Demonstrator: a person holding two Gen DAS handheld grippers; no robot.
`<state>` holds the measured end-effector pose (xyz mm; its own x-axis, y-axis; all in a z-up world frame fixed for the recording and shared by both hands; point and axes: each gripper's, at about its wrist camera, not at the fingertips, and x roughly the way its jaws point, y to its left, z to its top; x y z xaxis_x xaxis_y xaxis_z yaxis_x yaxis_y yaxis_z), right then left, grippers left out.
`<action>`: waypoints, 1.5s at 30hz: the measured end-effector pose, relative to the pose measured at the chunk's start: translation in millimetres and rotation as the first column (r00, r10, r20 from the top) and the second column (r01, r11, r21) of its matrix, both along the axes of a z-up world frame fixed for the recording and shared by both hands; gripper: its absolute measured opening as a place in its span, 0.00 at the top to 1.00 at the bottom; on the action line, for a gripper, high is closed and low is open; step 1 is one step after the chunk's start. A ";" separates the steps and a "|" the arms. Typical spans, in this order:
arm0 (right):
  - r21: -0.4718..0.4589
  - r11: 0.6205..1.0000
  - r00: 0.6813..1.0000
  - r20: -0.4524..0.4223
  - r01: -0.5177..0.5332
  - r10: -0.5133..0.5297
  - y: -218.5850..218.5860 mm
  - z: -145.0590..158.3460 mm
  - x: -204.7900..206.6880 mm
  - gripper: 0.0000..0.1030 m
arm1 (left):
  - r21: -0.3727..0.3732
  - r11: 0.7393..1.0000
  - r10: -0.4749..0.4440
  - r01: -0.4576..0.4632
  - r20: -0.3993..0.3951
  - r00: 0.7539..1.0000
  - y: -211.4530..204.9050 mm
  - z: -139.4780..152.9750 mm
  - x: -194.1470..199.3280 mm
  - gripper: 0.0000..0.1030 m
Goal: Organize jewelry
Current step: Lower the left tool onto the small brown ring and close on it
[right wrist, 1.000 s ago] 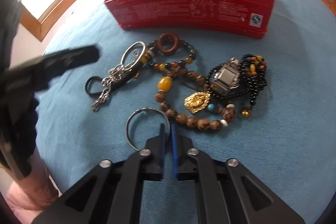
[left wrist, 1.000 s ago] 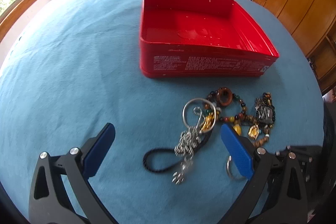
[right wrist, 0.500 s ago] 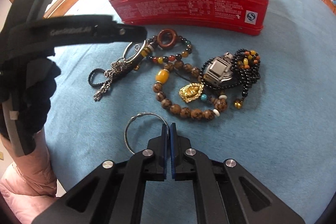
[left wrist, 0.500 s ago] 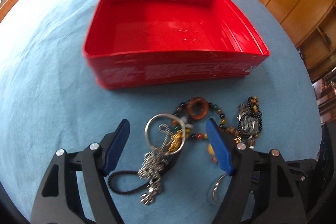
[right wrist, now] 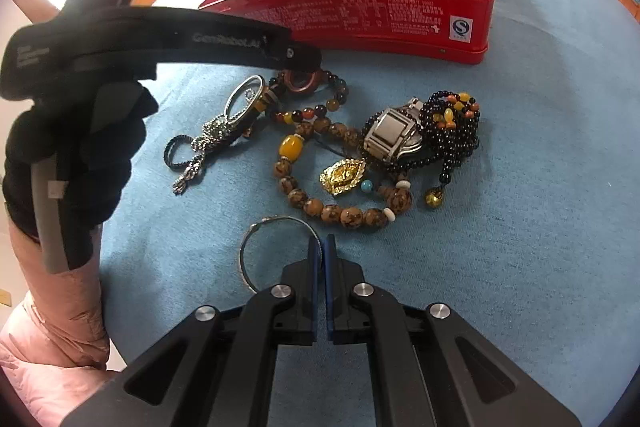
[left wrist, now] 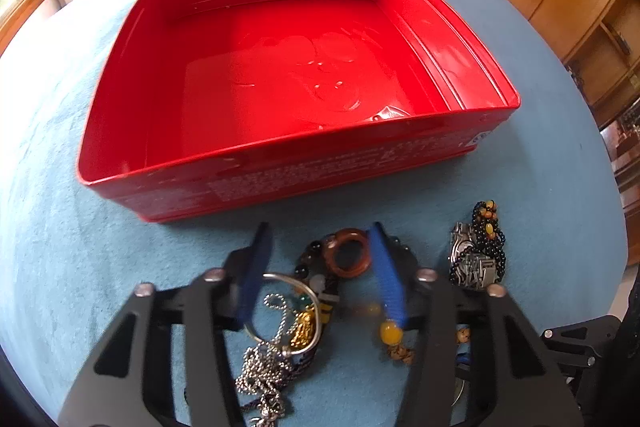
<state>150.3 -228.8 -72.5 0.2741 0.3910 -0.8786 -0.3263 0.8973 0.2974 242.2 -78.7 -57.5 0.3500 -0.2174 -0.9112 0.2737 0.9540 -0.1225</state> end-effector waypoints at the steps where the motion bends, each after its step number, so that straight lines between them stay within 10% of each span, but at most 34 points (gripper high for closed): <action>1: 0.003 1.000 1.000 0.000 0.000 0.000 -2.2 -1.2 -1.0 0.97 | -0.009 1.000 -0.007 0.007 -0.004 1.000 -4.0 -1.2 3.7 0.64; 12: 0.018 1.000 1.000 -0.011 0.017 -0.017 -6.5 2.9 -0.6 0.97 | -0.048 0.998 -0.048 0.048 0.009 0.999 -21.5 3.3 -1.5 0.99; 18: 0.012 1.000 1.000 -0.011 0.021 -0.021 -6.8 6.0 -2.9 0.97 | -0.046 0.998 -0.045 0.046 0.007 0.999 -22.4 3.3 -2.3 0.95; 22: 0.013 1.000 1.000 -0.012 0.023 -0.023 -6.9 6.5 -3.4 0.97 | -0.063 0.998 -0.029 0.026 -0.039 0.999 -1.6 0.8 -9.4 0.66; 32: 0.022 0.999 0.999 -0.018 0.028 -0.027 -3.3 0.8 2.5 0.97 | -0.061 0.998 -0.033 0.029 -0.078 0.996 -12.9 -10.2 -1.9 0.87; 45: 0.022 0.999 0.999 -0.016 0.028 -0.028 -0.3 -1.4 4.9 0.97 | -0.040 0.998 -0.053 0.051 -0.061 0.997 -38.5 -18.9 17.5 0.90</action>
<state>155.1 -229.1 -73.8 0.2714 0.4031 -0.8740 -0.2963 0.8989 0.3226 259.6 -117.2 -76.3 0.2803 -0.2686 -0.9216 0.3134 0.9330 -0.1767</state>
